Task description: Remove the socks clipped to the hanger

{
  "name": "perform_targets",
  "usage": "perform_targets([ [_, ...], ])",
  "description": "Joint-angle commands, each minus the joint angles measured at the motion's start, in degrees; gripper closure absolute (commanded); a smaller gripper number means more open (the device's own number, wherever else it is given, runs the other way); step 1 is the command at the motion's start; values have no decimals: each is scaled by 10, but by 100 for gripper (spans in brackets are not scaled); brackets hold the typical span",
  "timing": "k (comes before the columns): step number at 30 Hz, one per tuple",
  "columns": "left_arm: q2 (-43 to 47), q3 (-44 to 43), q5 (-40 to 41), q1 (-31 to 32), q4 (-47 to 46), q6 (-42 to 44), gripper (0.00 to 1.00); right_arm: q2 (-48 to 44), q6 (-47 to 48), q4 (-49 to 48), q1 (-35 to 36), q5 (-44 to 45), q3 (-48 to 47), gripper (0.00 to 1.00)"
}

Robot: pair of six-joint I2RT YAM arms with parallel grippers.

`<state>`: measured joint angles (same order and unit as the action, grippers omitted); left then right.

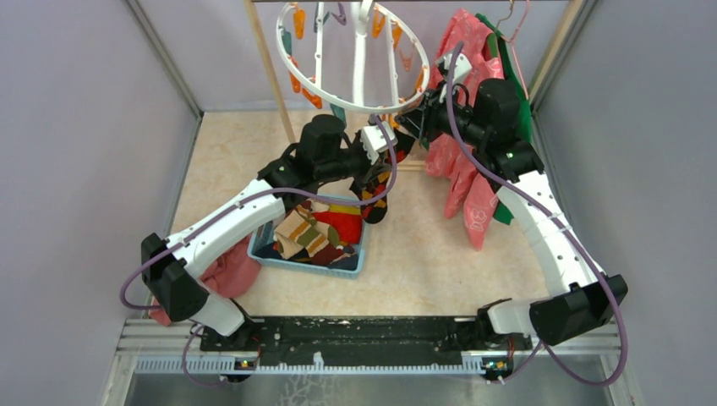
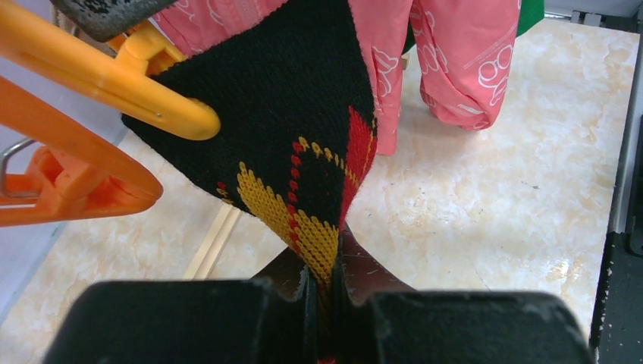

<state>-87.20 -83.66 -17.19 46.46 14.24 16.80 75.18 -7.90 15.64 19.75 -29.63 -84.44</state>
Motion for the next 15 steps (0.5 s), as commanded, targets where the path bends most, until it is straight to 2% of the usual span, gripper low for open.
perform_targets([
  [1, 13, -1, -17, 0, -3, 5, 100, -7, 9, -23, 3, 1, -10, 73],
  [8, 3, -17, 14, 0, 4, -5, 100, -8, 8, -20, 3, -15, -15, 56],
  [15, -4, -31, 24, 0, 9, -14, 100, 0, 18, -1, 16, -5, -40, 45],
])
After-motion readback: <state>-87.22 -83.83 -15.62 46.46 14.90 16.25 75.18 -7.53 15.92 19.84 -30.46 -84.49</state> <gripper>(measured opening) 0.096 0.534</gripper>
